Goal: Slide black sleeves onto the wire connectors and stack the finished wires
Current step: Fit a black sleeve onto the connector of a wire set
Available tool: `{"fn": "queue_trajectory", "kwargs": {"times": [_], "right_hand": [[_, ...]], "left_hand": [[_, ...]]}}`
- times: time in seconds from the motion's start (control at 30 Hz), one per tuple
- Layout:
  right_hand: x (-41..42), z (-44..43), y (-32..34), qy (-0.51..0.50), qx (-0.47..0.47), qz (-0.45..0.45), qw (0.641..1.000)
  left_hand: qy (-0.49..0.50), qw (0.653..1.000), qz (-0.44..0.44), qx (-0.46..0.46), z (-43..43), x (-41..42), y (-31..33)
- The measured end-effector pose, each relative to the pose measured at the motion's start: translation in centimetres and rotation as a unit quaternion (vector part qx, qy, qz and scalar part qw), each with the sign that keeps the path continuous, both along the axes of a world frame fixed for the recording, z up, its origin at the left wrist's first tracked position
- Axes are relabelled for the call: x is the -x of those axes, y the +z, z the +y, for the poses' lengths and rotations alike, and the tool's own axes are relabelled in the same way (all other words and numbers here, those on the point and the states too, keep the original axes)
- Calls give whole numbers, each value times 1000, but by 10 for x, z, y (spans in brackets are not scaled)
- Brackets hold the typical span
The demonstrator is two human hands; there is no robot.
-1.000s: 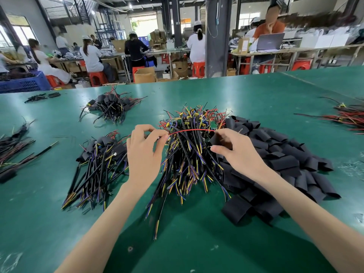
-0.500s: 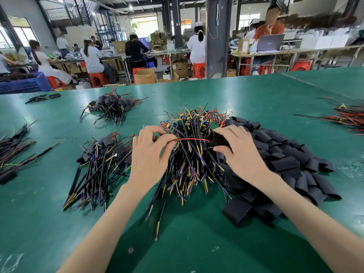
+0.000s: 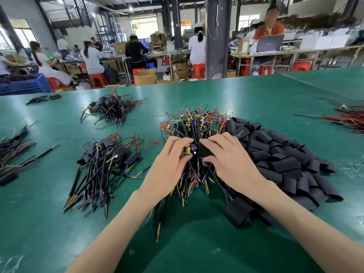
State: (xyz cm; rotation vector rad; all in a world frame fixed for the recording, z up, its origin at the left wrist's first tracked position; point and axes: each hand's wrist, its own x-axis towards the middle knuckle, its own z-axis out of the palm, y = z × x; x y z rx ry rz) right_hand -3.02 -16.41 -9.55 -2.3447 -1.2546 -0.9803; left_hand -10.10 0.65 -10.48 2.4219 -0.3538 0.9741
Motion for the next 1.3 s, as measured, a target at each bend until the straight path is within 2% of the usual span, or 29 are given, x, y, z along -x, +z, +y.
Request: {"fn": "queue_trajectory", "kwargs": {"times": [0.23,0.33,0.47,0.63,0.83,0.93,1.03,1.07,1.13,1.23,1.3], "right_hand": [[1,0,1,46,-18,-2,999],[2,0,1,54,-30,45,997],[2,-2,3,76,-2,84,994],[3,-7,8,91,32,69,993],[5,-4,8,106,26,99,989],[3,-4,9,93,14,114,989],[2,-4,10,82,-4,117,990],[3,-3,11,81,-6,112,990],[5,-3,11,84,-5,95,992],[5,-2,11,86,-6,82,993],[4,-2,9,86,-12,94,992]], "left_hand": [[-11,1000,12,22,2,-1,-2],[-11,1000,16,23,1,0,-1],[-2,1000,0,20,1,1,0],[-4,997,17,80,2,1,0],[-7,996,40,85,1,1,-2],[-11,999,15,47,-1,2,0],[76,990,-88,-76,0,0,2],[102,985,-105,-91,-1,0,3],[124,987,-90,-52,-1,2,6],[96,991,17,95,-1,5,10],[79,986,64,130,0,4,13]]}}
